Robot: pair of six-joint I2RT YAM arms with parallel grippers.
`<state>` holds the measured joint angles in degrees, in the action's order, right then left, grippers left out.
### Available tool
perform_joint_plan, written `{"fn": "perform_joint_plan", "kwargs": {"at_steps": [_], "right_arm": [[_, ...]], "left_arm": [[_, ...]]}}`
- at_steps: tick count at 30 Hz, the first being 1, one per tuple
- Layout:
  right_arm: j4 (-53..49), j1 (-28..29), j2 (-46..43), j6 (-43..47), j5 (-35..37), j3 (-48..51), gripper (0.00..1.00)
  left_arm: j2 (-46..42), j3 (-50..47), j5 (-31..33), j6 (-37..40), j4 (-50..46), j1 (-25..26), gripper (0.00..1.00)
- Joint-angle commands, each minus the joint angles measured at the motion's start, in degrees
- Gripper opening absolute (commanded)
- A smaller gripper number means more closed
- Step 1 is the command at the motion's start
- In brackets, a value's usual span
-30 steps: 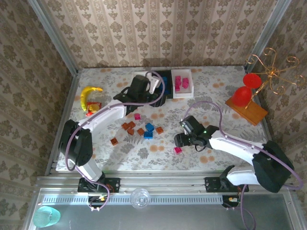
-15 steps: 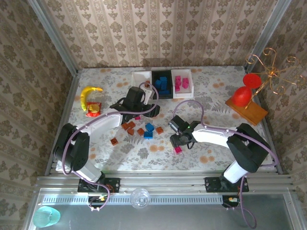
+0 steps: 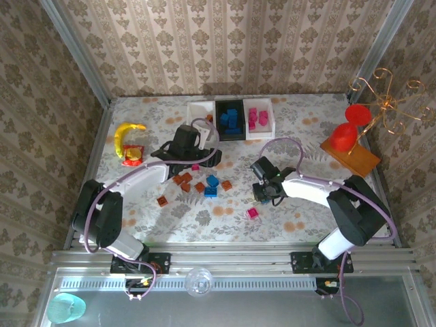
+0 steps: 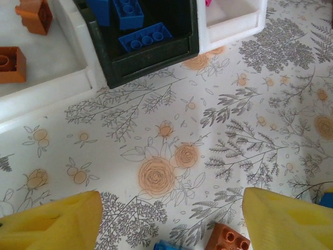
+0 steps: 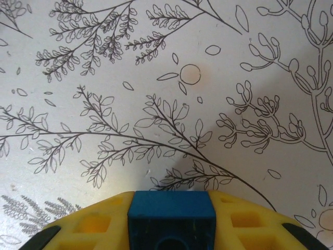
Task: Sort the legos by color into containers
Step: Pick up the lego from the bottom-center of the table, then place the lego in the container.
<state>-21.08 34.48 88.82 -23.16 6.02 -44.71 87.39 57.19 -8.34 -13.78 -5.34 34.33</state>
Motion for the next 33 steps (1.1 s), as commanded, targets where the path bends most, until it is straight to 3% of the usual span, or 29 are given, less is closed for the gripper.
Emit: {"fn": "perform_joint_plan", "kwargs": {"at_steps": [1,6,13,18,25,29,33], "right_arm": [[2.09,-0.38,-4.39,-2.31,0.86,0.37,0.3],[13.91,-1.16,-5.14,-3.96,0.6,-4.65,0.3],[25.57,-3.3,9.22,-3.19,4.72,-20.33,0.31],[26.29,-5.27,22.69,-1.2,4.74,-35.5,0.32],[19.68,-7.53,38.47,0.68,3.94,-55.65,0.38],[16.6,-8.36,40.26,1.06,1.13,-60.78,0.49],[16.94,-8.55,34.43,2.45,-0.54,-56.75,0.58]], "left_arm": [[-2.88,-1.87,0.21,-2.23,2.0,-0.99,0.73],[-5.26,-6.12,-2.47,-6.82,6.24,-4.71,0.73],[-11.24,-12.55,-6.21,-10.43,10.62,-10.5,0.81],[-14.04,-15.18,-5.52,-10.51,10.09,-10.87,0.87],[-16.91,-16.4,-6.12,-9.79,7.47,-10.95,0.89],[-17.57,-15.86,-4.58,-8.76,4.04,-10.98,0.89],[-16.73,-15.32,-3.4,-8.45,0.42,-10.95,0.89]]}}
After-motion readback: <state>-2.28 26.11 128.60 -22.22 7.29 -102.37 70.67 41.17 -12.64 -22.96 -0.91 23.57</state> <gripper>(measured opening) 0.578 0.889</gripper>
